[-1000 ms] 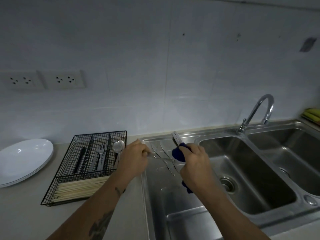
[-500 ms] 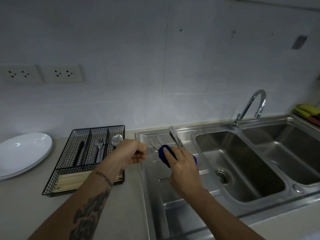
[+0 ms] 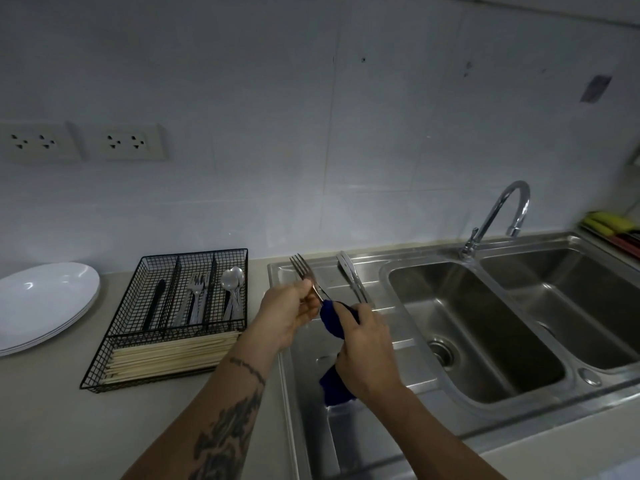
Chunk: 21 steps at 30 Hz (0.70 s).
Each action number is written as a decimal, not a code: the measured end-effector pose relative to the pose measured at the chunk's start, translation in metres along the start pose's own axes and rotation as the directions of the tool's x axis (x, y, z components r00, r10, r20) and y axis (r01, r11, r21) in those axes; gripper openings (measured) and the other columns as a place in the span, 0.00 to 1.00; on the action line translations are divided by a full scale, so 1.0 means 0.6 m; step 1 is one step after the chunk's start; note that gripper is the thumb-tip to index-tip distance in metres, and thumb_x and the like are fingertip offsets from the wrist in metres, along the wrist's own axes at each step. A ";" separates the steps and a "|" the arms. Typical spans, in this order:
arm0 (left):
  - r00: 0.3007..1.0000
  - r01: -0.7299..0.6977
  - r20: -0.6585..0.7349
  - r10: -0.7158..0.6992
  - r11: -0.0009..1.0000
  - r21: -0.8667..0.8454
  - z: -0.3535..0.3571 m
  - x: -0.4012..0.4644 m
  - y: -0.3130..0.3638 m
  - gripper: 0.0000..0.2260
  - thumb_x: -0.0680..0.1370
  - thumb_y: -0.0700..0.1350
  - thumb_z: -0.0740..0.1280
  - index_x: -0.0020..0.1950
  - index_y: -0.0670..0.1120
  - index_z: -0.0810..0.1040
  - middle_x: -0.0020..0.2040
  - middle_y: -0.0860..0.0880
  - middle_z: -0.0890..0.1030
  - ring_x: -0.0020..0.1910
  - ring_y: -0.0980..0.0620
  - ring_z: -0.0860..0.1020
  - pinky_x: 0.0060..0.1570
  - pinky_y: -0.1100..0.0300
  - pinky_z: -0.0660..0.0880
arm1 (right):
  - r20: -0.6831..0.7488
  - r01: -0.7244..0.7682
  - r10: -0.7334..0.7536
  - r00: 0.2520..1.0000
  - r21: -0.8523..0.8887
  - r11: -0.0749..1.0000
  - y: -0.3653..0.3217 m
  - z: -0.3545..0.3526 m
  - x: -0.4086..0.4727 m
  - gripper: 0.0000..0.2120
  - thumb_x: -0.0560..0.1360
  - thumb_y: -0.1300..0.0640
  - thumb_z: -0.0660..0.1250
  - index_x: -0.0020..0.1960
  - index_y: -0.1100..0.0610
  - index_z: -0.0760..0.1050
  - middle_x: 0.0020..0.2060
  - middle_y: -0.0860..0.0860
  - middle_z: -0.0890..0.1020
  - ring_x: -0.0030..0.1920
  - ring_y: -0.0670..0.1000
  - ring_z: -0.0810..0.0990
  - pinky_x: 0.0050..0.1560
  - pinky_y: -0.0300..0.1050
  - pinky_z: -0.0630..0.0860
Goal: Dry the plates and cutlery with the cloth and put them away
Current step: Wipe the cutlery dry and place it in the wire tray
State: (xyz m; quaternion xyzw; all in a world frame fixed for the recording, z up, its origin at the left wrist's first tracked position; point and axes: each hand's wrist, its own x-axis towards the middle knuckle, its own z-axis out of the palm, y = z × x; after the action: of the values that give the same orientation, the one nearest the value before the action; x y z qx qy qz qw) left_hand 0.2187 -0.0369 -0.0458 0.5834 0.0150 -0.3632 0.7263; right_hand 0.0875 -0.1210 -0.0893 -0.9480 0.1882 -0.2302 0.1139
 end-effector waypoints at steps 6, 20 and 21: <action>0.943 -0.254 0.075 0.323 0.559 0.789 -0.015 0.010 -0.017 0.12 0.82 0.43 0.57 0.47 0.45 0.80 0.46 0.45 0.82 0.39 0.50 0.79 0.36 0.60 0.73 | -0.134 0.073 -0.076 0.988 -0.024 0.997 0.016 -0.032 0.023 0.38 0.57 0.67 0.77 0.66 0.61 0.72 0.61 0.59 0.76 0.59 0.59 0.75 0.56 0.55 0.77; 0.862 -0.487 0.466 0.197 0.074 0.870 -0.016 -0.023 -0.018 0.11 0.81 0.42 0.60 0.56 0.53 0.80 0.44 0.55 0.76 0.39 0.56 0.74 0.36 0.63 0.68 | -0.075 0.184 -0.192 0.979 -0.100 0.978 0.040 -0.014 0.011 0.26 0.61 0.66 0.75 0.58 0.58 0.76 0.53 0.55 0.74 0.53 0.53 0.73 0.47 0.48 0.78; 0.857 -0.483 0.466 0.219 0.032 0.875 -0.015 -0.025 -0.018 0.10 0.82 0.43 0.60 0.56 0.53 0.79 0.46 0.53 0.77 0.41 0.54 0.75 0.38 0.61 0.69 | -0.069 0.194 -0.198 0.978 -0.068 0.979 0.035 -0.010 0.007 0.29 0.60 0.67 0.75 0.60 0.58 0.75 0.51 0.54 0.74 0.50 0.52 0.73 0.44 0.46 0.77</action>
State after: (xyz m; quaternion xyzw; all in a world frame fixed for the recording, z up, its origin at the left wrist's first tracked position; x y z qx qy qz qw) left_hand 0.2052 -0.0224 -0.0512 0.8540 -0.4434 -0.1478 0.2284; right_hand 0.0817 -0.1423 -0.0886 -0.9555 0.1048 -0.2701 0.0547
